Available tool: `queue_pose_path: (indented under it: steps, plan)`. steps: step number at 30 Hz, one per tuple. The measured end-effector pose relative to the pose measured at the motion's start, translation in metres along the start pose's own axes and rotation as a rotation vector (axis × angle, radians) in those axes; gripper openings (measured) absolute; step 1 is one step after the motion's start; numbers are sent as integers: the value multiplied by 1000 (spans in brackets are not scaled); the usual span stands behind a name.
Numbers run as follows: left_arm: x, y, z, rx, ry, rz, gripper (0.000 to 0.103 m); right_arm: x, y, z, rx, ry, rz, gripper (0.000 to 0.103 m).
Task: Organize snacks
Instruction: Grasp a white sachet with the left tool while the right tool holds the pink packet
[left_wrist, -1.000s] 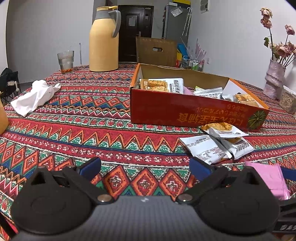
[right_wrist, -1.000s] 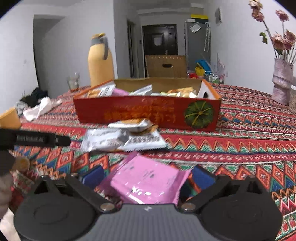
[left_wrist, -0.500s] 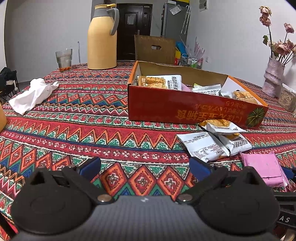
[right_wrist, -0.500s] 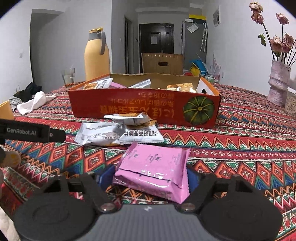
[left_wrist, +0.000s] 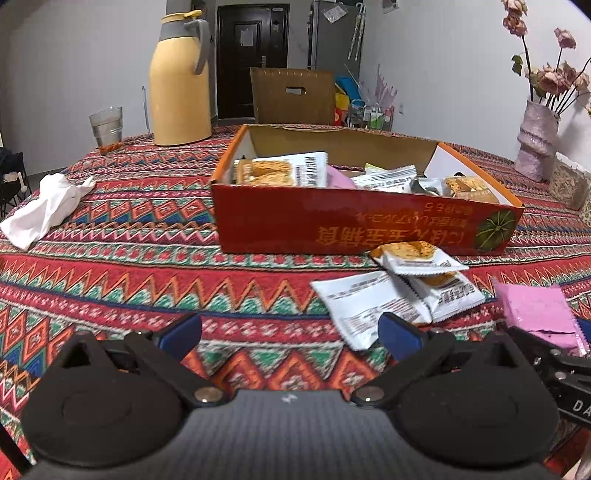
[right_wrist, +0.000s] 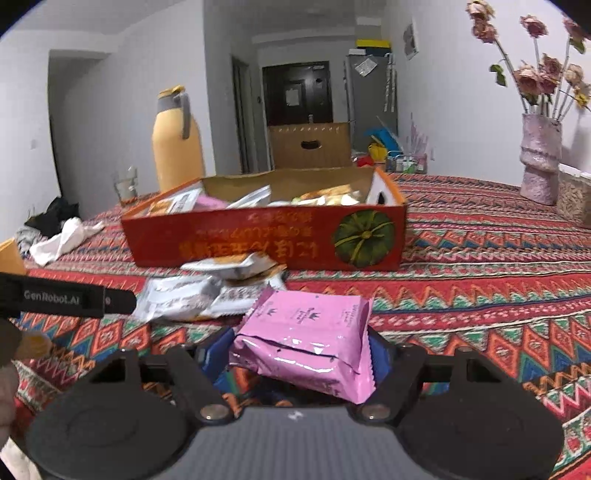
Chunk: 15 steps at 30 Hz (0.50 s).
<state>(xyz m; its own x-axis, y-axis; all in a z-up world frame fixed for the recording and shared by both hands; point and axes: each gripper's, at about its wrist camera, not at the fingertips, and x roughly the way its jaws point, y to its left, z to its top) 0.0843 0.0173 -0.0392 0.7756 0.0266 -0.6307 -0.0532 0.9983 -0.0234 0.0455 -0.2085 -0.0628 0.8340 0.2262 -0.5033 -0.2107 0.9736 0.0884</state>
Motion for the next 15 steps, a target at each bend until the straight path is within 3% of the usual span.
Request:
queue_pose_path:
  steps: [5, 15]
  plan:
    - [18, -20, 14, 8, 63, 49, 103, -2, -23, 9, 36, -40, -53, 73]
    - [50, -47, 32, -33, 158, 74, 103, 13, -70, 21, 98, -70, -146, 73]
